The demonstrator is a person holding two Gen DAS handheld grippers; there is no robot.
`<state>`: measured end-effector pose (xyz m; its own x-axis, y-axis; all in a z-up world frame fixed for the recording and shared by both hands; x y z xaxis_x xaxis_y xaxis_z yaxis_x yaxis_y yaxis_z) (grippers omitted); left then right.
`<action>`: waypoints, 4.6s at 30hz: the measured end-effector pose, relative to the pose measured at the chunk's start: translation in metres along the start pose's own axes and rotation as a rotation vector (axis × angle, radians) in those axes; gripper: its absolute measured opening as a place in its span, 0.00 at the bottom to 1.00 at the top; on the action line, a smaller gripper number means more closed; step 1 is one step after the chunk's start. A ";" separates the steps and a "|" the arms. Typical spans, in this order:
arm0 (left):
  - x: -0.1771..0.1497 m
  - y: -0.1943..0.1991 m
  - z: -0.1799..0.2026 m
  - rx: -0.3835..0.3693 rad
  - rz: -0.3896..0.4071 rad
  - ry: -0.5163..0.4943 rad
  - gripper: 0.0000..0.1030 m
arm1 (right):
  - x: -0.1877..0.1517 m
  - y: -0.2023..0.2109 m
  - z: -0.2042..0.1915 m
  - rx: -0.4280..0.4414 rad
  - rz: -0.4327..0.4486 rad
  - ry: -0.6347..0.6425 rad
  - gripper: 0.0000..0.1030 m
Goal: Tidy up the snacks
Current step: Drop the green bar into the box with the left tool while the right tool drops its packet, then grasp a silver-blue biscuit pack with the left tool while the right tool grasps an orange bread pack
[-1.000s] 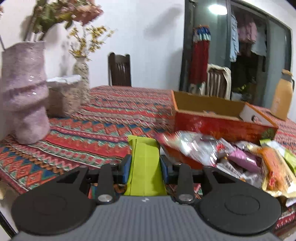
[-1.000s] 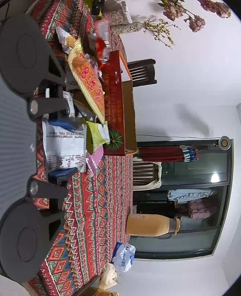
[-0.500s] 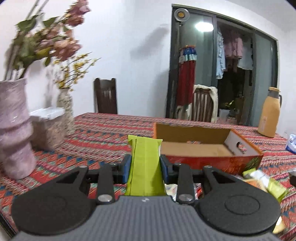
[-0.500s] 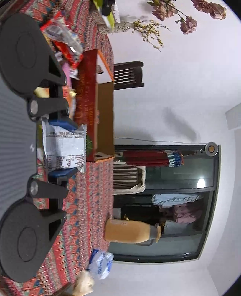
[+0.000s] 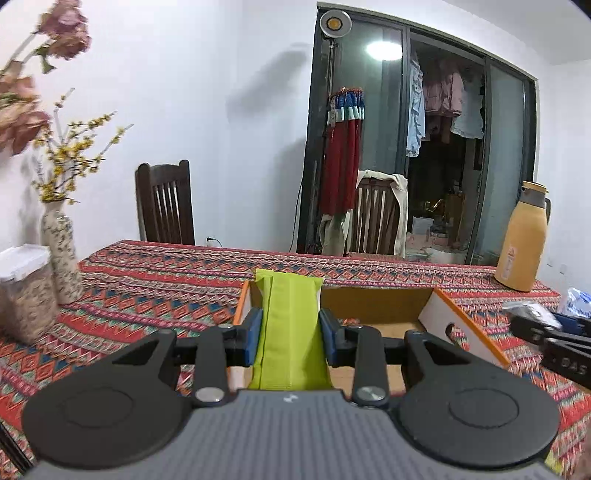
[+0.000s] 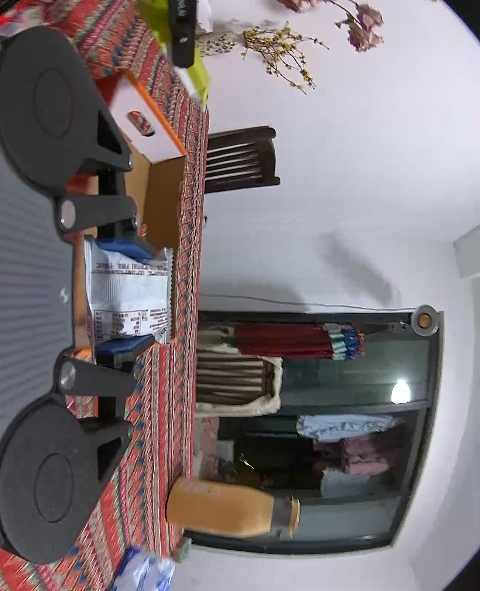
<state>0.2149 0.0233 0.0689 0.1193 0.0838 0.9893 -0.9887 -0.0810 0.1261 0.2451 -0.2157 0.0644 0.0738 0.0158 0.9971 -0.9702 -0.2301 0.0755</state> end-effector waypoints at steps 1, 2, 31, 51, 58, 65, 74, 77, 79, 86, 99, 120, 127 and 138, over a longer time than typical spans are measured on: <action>0.003 -0.010 0.003 0.000 -0.003 0.002 0.33 | 0.005 -0.013 -0.001 0.014 -0.012 -0.006 0.41; 0.005 -0.019 0.007 0.002 -0.006 0.002 0.33 | 0.010 -0.028 -0.002 0.023 -0.023 -0.013 0.42; -0.015 -0.074 0.002 0.085 0.024 0.101 1.00 | -0.010 -0.081 0.000 0.015 -0.017 -0.043 1.00; -0.018 0.020 -0.014 0.067 0.016 0.054 1.00 | -0.010 0.014 -0.004 -0.023 -0.014 -0.067 1.00; -0.033 0.051 -0.019 0.040 -0.002 0.055 1.00 | -0.025 0.054 -0.014 -0.013 -0.030 -0.063 1.00; -0.045 0.077 -0.020 0.020 -0.007 0.046 1.00 | -0.036 0.086 -0.021 -0.013 -0.050 -0.071 1.00; -0.058 0.105 -0.028 0.008 -0.030 0.056 1.00 | -0.048 0.118 -0.028 -0.018 -0.081 -0.086 1.00; -0.063 0.114 -0.032 0.001 -0.038 0.055 1.00 | -0.054 0.128 -0.032 -0.027 -0.093 -0.084 0.98; -0.066 0.118 -0.036 0.000 -0.044 0.058 1.00 | -0.056 0.133 -0.037 -0.031 -0.102 -0.075 0.95; -0.070 0.126 -0.053 0.012 -0.047 0.076 1.00 | -0.057 0.131 -0.061 0.005 -0.131 -0.048 0.92; -0.081 0.115 -0.082 0.032 -0.084 0.121 1.00 | -0.086 0.077 -0.084 -0.055 -0.273 -0.069 0.89; -0.090 0.097 -0.074 -0.046 -0.175 0.079 1.00 | -0.086 0.064 -0.090 0.023 -0.309 -0.046 0.38; -0.096 0.067 -0.048 -0.090 -0.239 -0.003 1.00 | -0.072 0.077 -0.080 0.037 -0.234 -0.062 0.37; -0.110 0.017 -0.029 -0.160 -0.364 -0.092 1.00 | -0.063 0.080 -0.061 0.038 -0.189 -0.094 0.37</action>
<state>0.1825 0.0419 -0.0401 0.4643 -0.0109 0.8856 -0.8813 0.0940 0.4632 0.1484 -0.1762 0.0080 0.2770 -0.0285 0.9605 -0.9277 -0.2682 0.2596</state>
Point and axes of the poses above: each gripper's, at about its wrist camera, not at the fingertips, and y roughly against the way its jaws point, z to its right, x to its top, the point moved 1 cm from there along -y, roughly the way its jaws point, and after that the axes turned 13 degrees about z, right-handed, at the moved point
